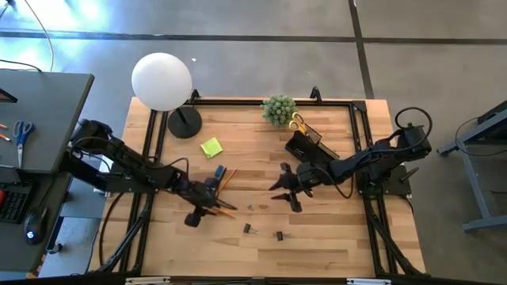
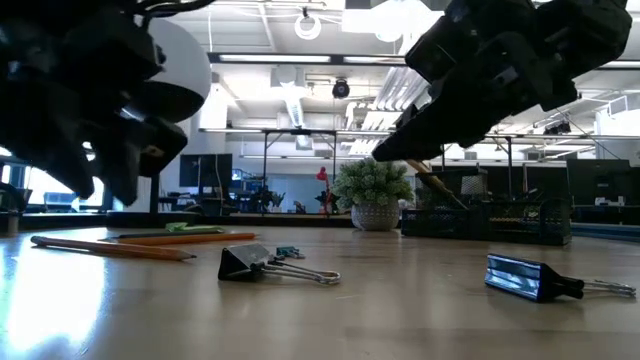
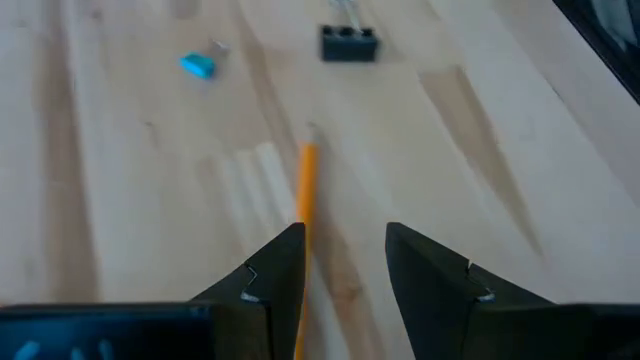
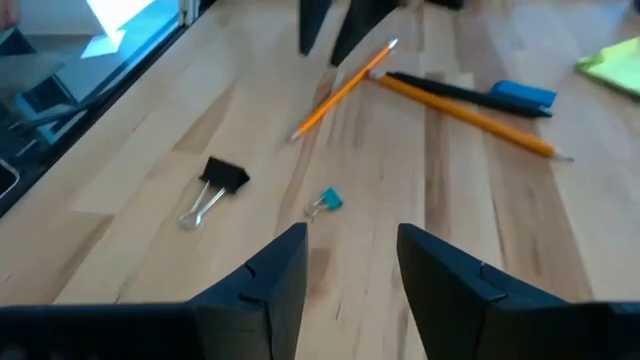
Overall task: Pick and place office supplies into organizer
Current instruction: Put the bottom orange pencil into the desk organizer
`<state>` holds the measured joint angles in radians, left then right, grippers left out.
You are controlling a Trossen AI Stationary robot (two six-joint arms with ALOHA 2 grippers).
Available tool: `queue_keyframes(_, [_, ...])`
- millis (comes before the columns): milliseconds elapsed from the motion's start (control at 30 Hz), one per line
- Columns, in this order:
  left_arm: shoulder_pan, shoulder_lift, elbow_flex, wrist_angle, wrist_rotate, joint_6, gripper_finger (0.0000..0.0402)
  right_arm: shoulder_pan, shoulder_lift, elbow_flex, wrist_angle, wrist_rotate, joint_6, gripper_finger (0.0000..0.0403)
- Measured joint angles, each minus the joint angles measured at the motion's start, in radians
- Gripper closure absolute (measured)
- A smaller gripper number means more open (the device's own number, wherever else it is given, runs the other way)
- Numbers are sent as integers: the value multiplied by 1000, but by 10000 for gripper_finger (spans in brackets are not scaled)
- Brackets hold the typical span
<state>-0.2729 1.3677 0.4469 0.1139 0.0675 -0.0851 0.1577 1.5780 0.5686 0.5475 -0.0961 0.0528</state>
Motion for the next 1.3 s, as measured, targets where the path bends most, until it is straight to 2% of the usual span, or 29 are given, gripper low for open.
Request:
queue_keyframes(100, [-17, 1, 0, -3, -18, 0, 273, 0, 0, 0, 20, 28, 0, 249])
queue_keyframes(333, [-15, 1, 0, -19, -148, -43, 273, 0, 0, 0, 18, 70, -6, 249])
queue_keyframes(500, [-16, 1, 0, -100, -84, -54, 273, 0, 0, 0, 18, 69, -7, 255])
queue_keyframes(633, [-16, 1, 0, -134, -109, -54, 273, 0, 0, 0, 17, 71, -8, 258])
queue_keyframes(1000, [-16, 34, 0, -25, -109, -50, 273, 0, 0, 0, 17, 74, -8, 258])
queue_keyframes(1300, [-16, 143, 1, 37, -105, -50, 273, 0, 0, 0, 10, 74, -8, 258])
